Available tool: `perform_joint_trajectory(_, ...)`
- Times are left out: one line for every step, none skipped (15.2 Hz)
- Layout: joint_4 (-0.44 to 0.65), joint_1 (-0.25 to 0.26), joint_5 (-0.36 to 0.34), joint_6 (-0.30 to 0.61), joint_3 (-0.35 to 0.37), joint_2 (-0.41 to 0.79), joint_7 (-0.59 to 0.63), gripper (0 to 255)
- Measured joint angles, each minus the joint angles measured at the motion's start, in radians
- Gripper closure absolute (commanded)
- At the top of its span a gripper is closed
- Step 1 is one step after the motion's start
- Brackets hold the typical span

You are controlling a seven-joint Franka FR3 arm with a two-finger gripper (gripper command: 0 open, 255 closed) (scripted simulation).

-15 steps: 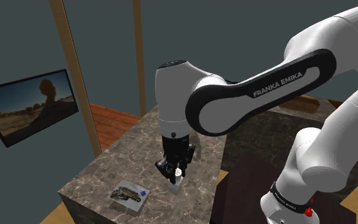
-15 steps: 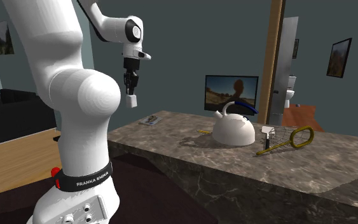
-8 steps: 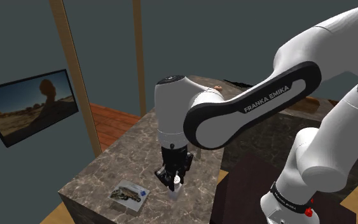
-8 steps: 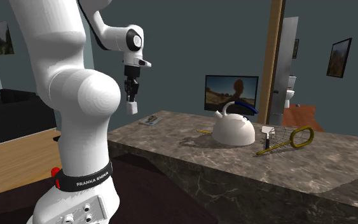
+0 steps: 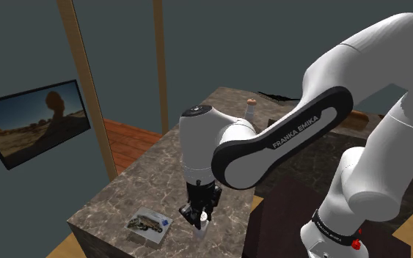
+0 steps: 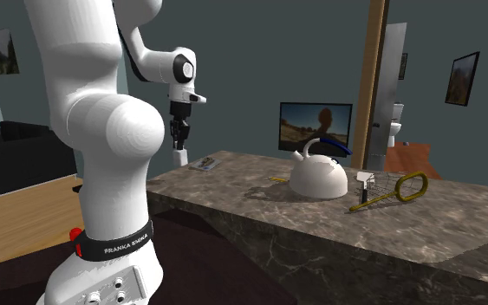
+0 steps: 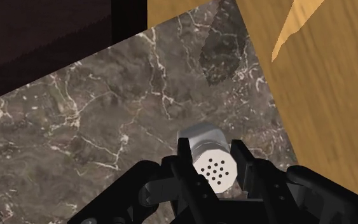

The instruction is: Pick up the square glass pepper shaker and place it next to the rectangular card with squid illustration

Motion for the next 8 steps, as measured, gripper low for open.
perform_joint_trajectory(-0.003, -0.002, -0.007, 0.015, 0.001, 0.014, 0.001, 255)
perform_joint_trajectory(-0.008, -0.002, -0.011, 0.031, 0.003, 0.025, 0.005, 255)
perform_joint_trajectory(-0.011, -0.002, -0.018, 0.045, 0.005, 0.038, 0.01, 255)
perform_joint_trajectory(-0.017, -0.003, -0.022, 0.059, 0.005, 0.047, 0.01, 255)
perform_joint_trajectory(-0.027, -0.002, -0.023, 0.075, 0.006, 0.053, 0.011, 255)
perform_joint_trajectory(-0.028, -0.002, -0.03, 0.086, 0.008, 0.064, 0.016, 255)
perform_joint_trajectory(-0.031, -0.003, -0.038, 0.102, 0.008, 0.08, 0.02, 255)
perform_joint_trajectory(-0.033, -0.003, -0.042, 0.111, 0.009, 0.087, 0.023, 255)
